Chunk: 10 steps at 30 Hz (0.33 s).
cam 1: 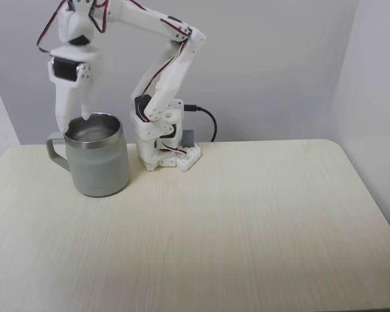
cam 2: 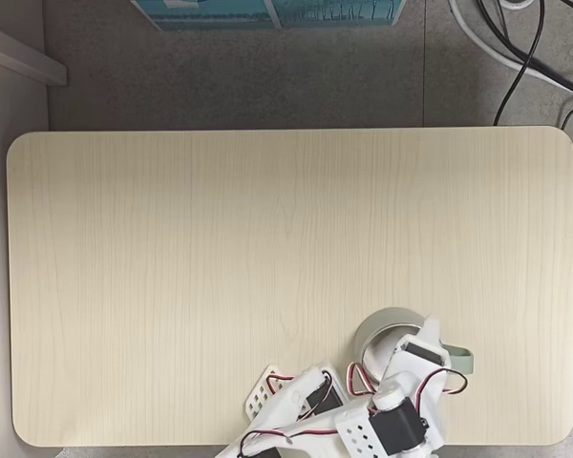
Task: Grasp a dressing and put it in the cup.
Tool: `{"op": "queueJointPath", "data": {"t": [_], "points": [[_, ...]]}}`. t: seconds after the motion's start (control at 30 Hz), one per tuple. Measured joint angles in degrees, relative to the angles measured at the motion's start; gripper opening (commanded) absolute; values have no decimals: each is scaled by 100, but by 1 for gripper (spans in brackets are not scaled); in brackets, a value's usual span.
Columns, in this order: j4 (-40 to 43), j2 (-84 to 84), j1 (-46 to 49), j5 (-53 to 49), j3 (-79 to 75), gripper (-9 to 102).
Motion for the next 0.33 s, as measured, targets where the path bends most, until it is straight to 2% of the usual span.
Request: {"op": "queueJointPath", "data": {"t": [0.33], "points": [[0, 237, -272, -9, 0, 24]]}}
